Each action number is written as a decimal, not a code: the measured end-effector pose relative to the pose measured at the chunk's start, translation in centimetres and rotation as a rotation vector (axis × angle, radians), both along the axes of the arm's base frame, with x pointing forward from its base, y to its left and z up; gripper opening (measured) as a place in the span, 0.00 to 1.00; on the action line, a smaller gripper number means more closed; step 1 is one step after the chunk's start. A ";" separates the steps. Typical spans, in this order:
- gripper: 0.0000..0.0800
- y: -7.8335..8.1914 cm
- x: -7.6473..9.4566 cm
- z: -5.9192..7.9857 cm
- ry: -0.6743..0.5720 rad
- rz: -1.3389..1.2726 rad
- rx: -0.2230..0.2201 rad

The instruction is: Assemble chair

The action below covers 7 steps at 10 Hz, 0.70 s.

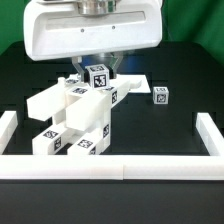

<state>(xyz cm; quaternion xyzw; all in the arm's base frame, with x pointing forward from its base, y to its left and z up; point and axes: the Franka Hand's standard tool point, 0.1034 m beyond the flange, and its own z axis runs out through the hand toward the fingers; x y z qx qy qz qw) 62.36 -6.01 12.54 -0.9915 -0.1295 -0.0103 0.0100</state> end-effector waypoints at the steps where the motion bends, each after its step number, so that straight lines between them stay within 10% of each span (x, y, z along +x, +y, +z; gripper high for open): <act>1: 0.36 -0.1 0.1 0.0 -0.008 0.000 -0.003; 7: 0.36 -0.3 0.2 0.0 -0.015 -0.007 -0.005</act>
Offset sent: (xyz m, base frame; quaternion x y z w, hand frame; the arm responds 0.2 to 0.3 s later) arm 0.0022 -0.0017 -0.0088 -0.0052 0.0057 -0.0127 0.9999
